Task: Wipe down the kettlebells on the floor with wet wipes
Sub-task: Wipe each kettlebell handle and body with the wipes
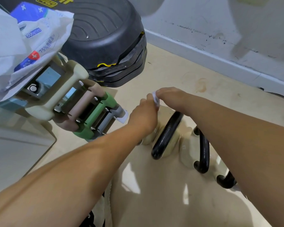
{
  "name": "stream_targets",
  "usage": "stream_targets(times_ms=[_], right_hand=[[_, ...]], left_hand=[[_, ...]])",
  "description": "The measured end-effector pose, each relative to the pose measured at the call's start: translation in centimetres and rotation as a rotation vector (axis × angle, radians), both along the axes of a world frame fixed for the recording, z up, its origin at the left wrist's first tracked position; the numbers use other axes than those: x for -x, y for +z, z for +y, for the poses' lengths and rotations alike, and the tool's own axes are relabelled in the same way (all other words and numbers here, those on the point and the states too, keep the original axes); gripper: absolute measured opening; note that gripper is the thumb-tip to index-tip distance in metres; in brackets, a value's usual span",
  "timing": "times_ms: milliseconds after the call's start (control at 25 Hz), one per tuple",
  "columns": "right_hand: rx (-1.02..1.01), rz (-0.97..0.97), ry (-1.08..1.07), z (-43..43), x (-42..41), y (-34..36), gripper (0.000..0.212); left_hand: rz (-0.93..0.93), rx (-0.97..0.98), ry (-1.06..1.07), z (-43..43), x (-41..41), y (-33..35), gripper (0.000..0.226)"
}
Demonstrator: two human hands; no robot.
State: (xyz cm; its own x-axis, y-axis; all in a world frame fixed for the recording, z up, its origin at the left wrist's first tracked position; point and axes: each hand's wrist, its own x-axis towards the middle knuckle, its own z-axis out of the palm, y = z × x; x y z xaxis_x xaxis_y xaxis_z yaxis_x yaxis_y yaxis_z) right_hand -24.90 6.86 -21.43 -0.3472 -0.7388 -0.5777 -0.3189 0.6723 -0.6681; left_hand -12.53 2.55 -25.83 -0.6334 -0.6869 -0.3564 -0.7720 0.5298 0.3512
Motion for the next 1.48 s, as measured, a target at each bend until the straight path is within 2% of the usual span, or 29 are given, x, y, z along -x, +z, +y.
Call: stream_targets(times_ms=[80,200,280,400,480,520,600,680,800,880,1040,1120,1200,1360,1480], right_hand=[[-0.026,0.024,-0.031,-0.2,0.0,0.2,0.036],[-0.056,-0.024,-0.055,-0.1,0.3,0.1,0.053],[-0.104,-0.068,-0.122,-0.1,0.7,-0.5,0.068],[-0.031,-0.192,-0.204,-0.2,1.4,-1.9,0.059],[-0.014,-0.226,-0.240,-0.2,1.2,-1.4,0.062],[-0.020,-0.217,-0.245,-0.2,1.2,-1.2,0.065],[-0.003,-0.158,-0.256,-0.2,1.3,-0.8,0.068],[-0.005,-0.083,-0.265,0.1,1.7,-1.5,0.065],[-0.005,0.059,-0.252,0.7,2.1,-2.6,0.054],[-0.031,0.038,-0.272,0.8,1.9,-2.9,0.053],[-0.036,0.046,-0.186,0.3,0.9,-2.7,0.045],[-0.003,0.071,-0.140,0.0,0.6,-3.0,0.033],[0.027,0.094,-0.110,-0.1,0.4,-3.2,0.033],[0.027,0.180,-0.049,-0.1,0.0,-3.7,0.040],[0.043,0.157,-0.058,-0.1,-0.3,-3.7,0.043]], left_hand=[[0.048,0.069,-0.014,2.0,-4.1,-0.3,0.060],[0.110,0.109,0.025,4.9,-8.7,-0.9,0.061],[0.033,0.183,0.039,5.6,-8.9,-1.3,0.063],[-0.053,0.224,-0.013,3.1,-5.1,-0.4,0.056],[-0.067,0.178,-0.049,1.3,-1.5,0.4,0.044],[-0.123,0.155,-0.058,0.3,0.5,0.6,0.045],[-0.306,0.122,-0.089,-1.3,4.3,1.2,0.051],[-0.472,0.128,-0.190,-2.2,6.7,1.5,0.046],[-0.558,0.135,-0.294,-2.9,8.0,1.1,0.031],[-0.481,0.105,-0.243,-2.4,7.1,1.0,0.038],[-0.036,0.188,-0.123,1.0,-0.6,-0.2,0.078],[0.118,0.169,-0.051,3.1,-5.3,-1.0,0.074],[0.230,0.087,0.051,5.3,-8.1,-1.2,0.064],[0.131,0.128,0.166,5.1,-7.0,-0.5,0.045],[0.005,-0.009,0.097,1.2,-2.5,1.1,0.033]])
